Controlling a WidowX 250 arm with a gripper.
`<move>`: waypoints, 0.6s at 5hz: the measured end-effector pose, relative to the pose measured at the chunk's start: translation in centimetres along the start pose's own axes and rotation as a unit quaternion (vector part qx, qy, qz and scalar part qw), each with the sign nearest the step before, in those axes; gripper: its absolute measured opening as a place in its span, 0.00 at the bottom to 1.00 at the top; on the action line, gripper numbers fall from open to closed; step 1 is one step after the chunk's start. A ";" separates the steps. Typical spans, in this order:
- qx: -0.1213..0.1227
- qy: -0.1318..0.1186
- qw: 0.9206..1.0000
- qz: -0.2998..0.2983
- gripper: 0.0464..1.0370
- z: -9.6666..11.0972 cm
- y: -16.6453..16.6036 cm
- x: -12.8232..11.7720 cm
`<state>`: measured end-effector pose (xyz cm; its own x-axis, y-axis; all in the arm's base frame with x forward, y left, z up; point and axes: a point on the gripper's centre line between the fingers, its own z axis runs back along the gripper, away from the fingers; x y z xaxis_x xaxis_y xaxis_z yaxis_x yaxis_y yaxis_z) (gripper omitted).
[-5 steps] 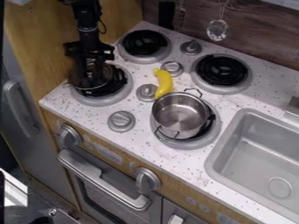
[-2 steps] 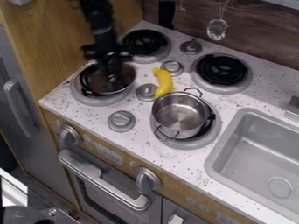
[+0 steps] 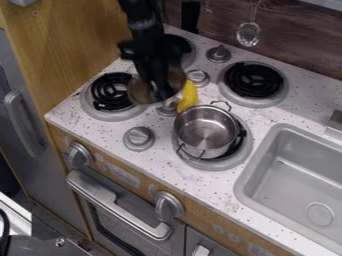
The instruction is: Took the silver lid and placed on top of silver pot on the left bottom burner
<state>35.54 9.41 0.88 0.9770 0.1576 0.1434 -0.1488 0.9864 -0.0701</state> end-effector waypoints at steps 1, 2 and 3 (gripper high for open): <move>0.015 0.021 0.998 -0.059 0.23 -1.1 -2.7 -2.5; 0.020 0.012 0.994 -0.104 0.22 -1.9 -5.1 -3.6; 0.016 -0.013 0.993 -0.116 0.23 -2.2 -7.3 -3.1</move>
<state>33.88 1.59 -1.19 0.9813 -0.0742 0.1776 0.0756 0.9971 -0.0009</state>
